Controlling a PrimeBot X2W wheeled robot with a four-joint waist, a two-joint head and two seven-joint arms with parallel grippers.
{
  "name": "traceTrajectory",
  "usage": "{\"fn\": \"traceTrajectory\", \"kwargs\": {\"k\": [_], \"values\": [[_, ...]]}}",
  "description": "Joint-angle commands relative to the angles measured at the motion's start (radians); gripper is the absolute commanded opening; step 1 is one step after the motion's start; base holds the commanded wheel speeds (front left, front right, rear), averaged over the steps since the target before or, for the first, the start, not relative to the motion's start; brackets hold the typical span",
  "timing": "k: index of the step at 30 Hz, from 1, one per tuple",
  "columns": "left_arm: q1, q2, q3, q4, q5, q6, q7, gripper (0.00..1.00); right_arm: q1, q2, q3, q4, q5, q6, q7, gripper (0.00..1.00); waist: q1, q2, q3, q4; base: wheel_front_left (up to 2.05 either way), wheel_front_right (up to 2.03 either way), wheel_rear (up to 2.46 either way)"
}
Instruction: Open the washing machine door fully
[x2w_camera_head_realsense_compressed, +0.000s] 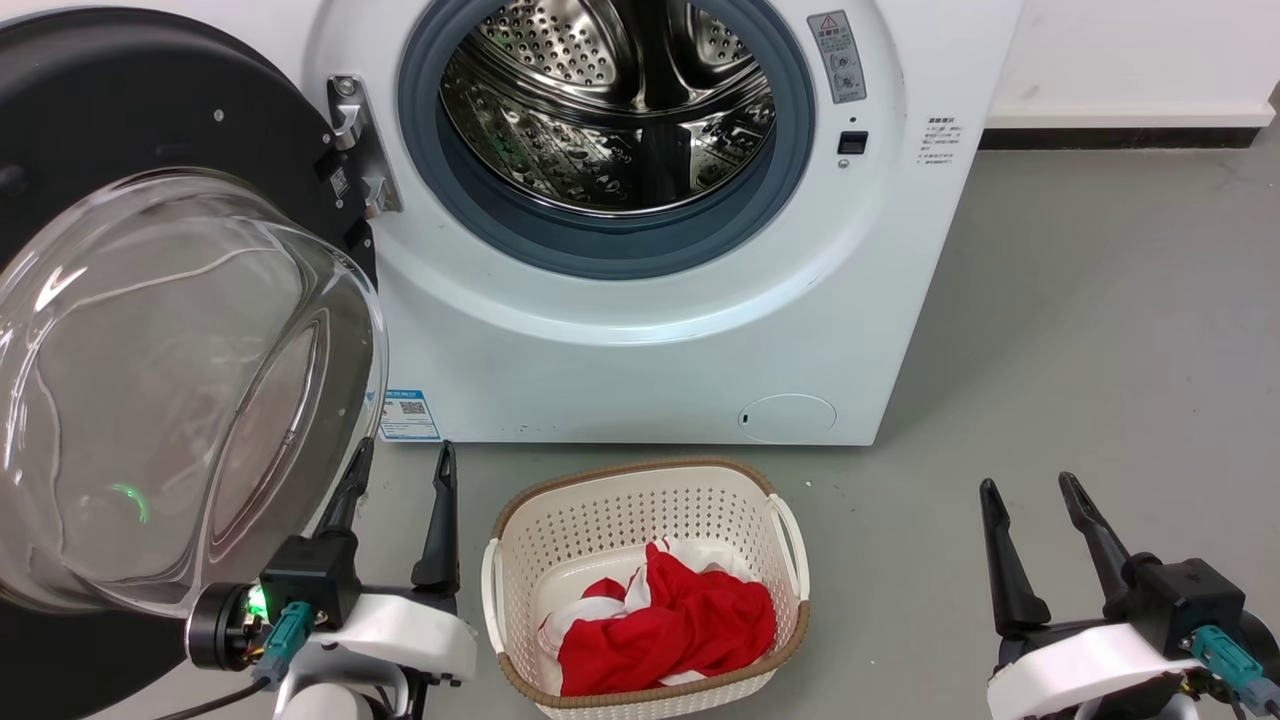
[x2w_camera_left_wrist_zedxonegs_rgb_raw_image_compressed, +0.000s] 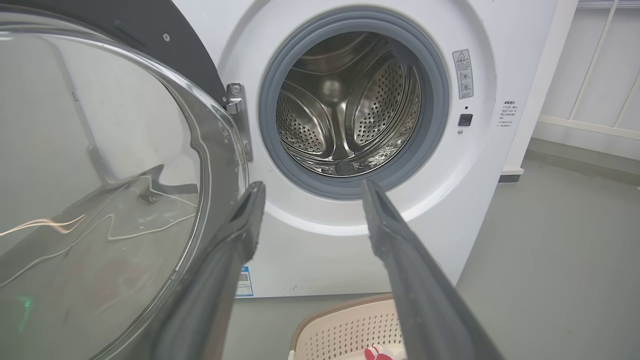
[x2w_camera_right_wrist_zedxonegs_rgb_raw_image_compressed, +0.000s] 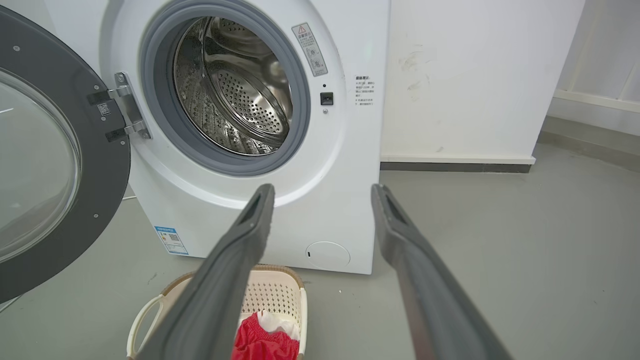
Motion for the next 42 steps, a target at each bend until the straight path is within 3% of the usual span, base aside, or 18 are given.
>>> {"fn": "traceTrajectory", "kwargs": {"k": [1,27,28,42], "values": [[-0.011,0.002,0.001,0.0,0.003,0.002,-0.002,1.0,-0.007,0.001,0.0,0.002,0.007,-0.001,-0.006,1.0,0.0,0.0,0.001,0.0,0.0,0.0,0.0],[-0.012,0.003,0.012,-0.01,0.0,0.002,-0.002,1.0,-0.024,0.001,0.005,0.025,0.019,-0.001,-0.019,1.0,0.0,0.0,0.021,-0.011,0.0,0.0,0.0],[-0.005,0.0,0.011,-0.004,0.0,0.0,0.0,0.0,-0.008,0.0,0.005,0.025,0.02,0.0,-0.017,0.0,0.0,0.0,0.021,-0.012,0.0,0.0,0.0],[-0.009,-0.003,0.042,0.023,-0.258,-0.014,0.072,0.0,-0.021,-0.011,0.001,0.053,0.287,0.0,0.025,0.0,0.0,0.0,0.019,-0.011,0.0,0.0,0.0]]}}
